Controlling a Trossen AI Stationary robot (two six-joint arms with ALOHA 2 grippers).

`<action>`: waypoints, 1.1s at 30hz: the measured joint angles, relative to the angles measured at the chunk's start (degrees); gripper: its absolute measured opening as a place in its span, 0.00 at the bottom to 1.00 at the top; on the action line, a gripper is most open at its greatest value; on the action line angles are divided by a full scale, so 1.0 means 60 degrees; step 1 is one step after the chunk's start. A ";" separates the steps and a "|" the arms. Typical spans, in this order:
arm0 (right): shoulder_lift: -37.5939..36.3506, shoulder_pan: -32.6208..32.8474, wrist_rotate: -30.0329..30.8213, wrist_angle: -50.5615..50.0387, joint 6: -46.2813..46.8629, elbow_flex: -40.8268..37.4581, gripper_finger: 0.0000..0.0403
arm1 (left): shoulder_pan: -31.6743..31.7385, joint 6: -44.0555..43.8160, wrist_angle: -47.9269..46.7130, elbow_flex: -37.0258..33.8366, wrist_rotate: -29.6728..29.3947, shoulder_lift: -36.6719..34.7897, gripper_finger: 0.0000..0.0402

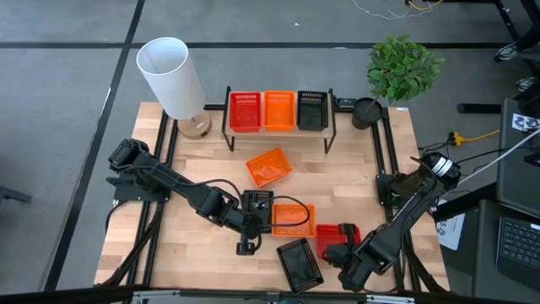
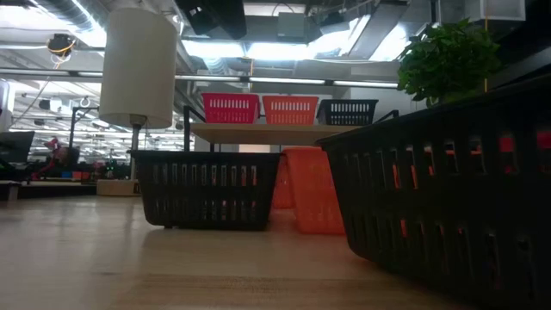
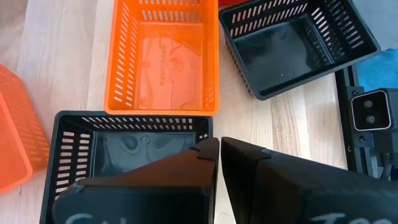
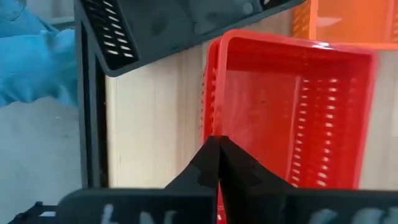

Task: Stack baskets on shelf by color
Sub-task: Remove the top red basket from the red basket

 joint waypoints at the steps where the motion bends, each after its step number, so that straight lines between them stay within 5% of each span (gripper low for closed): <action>1: 0.0000 0.0003 0.0099 -0.0060 0.0000 0.0000 0.00 | -0.0005 0.0002 0.0000 0.0000 0.0000 0.0002 0.03; 12: 0.0000 0.0003 0.0796 -0.1216 0.0249 0.0122 0.00 | -0.0005 0.0005 -0.0009 0.0000 0.0000 0.0000 0.03; 24: -0.0022 0.0036 0.3489 -0.3853 0.0505 0.1892 0.00 | -0.0005 0.0005 -0.0029 0.0000 0.0000 0.0001 0.03; 33: -0.0015 -0.0063 0.1942 -0.2407 0.0638 0.1695 0.01 | -0.0016 0.0078 -0.0114 0.0000 -0.0004 0.0002 0.03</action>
